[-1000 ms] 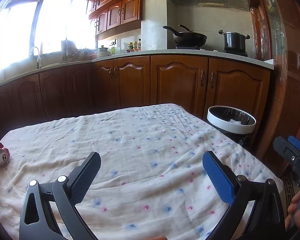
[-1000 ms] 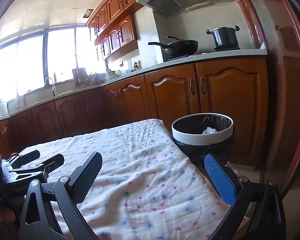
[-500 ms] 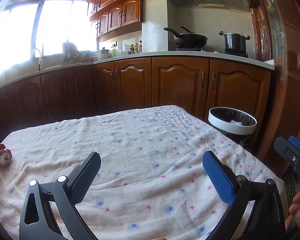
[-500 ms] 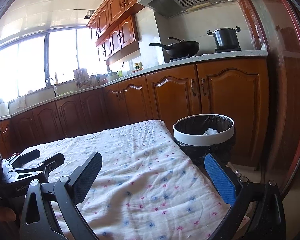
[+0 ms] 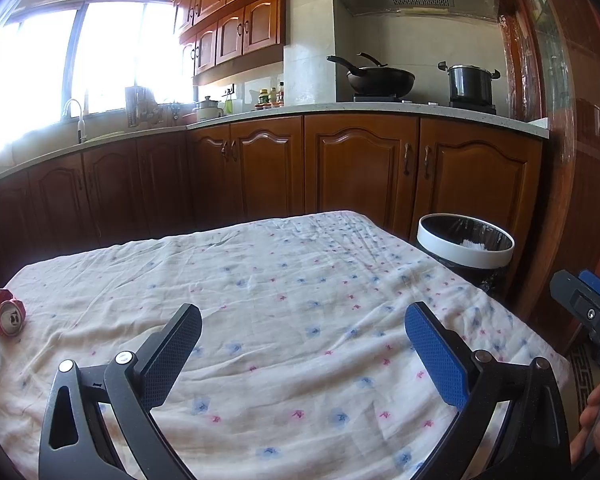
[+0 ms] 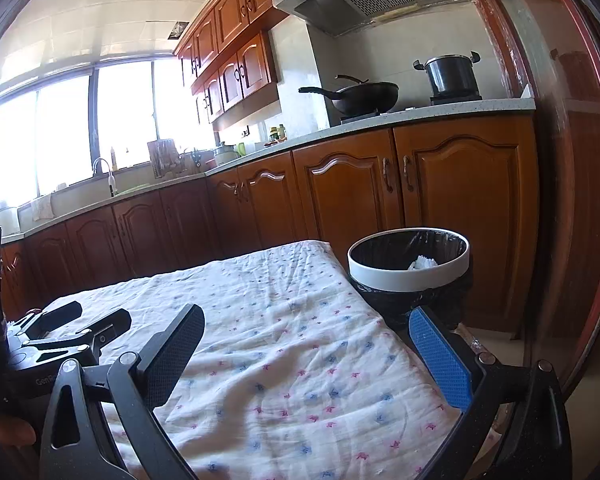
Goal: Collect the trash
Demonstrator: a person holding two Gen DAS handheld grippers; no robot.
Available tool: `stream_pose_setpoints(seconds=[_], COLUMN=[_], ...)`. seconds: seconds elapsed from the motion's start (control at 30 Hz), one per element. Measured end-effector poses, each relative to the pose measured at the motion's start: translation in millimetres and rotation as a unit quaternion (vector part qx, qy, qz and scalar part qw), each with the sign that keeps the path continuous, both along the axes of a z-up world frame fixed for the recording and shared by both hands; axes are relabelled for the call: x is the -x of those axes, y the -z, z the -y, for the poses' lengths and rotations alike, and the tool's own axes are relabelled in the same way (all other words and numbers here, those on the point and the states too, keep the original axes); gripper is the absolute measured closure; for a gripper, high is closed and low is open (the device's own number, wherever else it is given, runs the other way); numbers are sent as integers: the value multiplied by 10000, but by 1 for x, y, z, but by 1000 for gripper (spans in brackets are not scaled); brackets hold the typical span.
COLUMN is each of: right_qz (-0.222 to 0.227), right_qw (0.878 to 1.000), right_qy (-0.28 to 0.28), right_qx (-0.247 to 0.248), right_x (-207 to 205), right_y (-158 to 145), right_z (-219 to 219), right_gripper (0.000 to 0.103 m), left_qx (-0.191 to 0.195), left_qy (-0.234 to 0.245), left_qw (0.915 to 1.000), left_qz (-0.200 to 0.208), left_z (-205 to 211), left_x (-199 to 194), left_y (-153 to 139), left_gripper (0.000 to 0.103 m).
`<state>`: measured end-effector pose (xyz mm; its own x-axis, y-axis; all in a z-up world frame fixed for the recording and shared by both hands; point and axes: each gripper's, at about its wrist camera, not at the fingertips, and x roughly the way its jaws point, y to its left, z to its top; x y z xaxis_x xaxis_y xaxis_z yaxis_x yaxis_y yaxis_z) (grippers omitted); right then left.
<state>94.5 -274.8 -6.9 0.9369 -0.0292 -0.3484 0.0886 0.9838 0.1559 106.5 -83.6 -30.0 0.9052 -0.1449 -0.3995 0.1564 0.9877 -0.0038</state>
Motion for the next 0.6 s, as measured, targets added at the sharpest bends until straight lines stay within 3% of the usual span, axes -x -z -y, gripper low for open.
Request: stream_pose_setpoints(seconds=[0.6], right_qz=[24], right_qw=[10000], right_qy=[-14], right_qx=[-11], right_x=[1], right_y=[-2], right_z=[-4], right_gripper=[0], left_qx=[-8], left_qy=[30], left_qw=[10000], left_qz=[0], left_z=[-3], left_x=[-1], left_y=[1], left_gripper=[1])
